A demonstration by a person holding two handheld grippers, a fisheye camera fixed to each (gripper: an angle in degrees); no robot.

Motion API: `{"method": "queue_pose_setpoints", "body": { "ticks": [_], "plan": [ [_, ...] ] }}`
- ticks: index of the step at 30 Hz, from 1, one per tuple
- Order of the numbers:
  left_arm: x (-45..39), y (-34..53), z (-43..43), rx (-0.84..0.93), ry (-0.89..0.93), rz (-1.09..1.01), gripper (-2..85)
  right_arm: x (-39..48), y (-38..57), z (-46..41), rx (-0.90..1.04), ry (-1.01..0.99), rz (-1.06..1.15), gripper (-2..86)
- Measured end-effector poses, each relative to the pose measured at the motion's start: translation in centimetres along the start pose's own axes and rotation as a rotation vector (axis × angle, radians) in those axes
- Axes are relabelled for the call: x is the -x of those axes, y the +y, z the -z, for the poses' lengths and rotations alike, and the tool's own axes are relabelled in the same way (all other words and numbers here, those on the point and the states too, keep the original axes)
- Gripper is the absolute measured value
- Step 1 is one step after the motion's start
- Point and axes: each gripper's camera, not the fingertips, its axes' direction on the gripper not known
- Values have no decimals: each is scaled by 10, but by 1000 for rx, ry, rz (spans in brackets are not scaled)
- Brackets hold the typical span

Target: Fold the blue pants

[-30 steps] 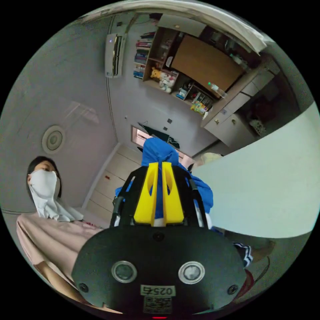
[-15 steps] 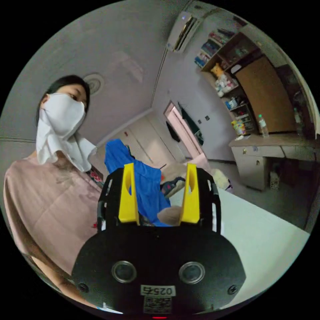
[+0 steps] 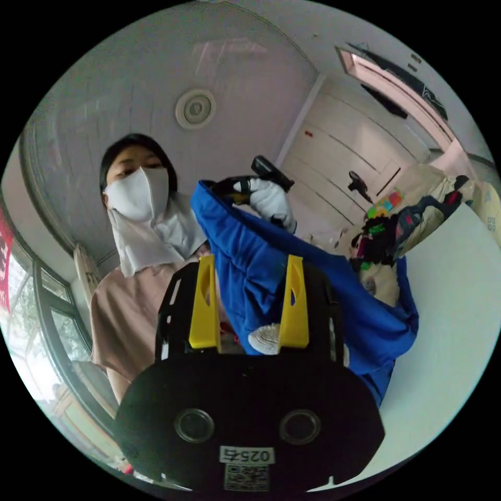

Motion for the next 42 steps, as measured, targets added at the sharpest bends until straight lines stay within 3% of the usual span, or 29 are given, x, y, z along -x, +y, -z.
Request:
{"method": "queue_pose_setpoints", "body": {
  "ticks": [4,9,13,16,18,23,27,32,38,42],
  "plan": [
    [-6,-5,11,-2,4,-41,-12,1,2,-19,91,76,-82,180],
    [-2,-15,19,28,5,-65,-11,-28,12,-32,-33,-266,-248,129],
    [10,-16,37,-2,-43,-29,-9,-14,0,-43,11,-324,-198,33],
    [23,-10,64,-63,-168,58,2,22,-14,-37,-48,-236,-103,12],
    [29,2,89,-133,-266,141,43,75,-24,-19,-151,-110,88,3],
    [50,43,120,-198,-349,349,130,161,-16,-15,-241,94,320,-3],
    [82,91,128,-238,-301,523,144,192,-12,-56,-129,283,286,-5],
    [116,130,106,-39,-388,635,160,218,-9,-109,37,256,305,-4],
    [171,169,103,-217,57,735,158,242,-5,-157,114,103,280,-3],
    [203,173,93,-211,332,680,152,254,-4,-204,209,94,254,-3]
  ]
}}
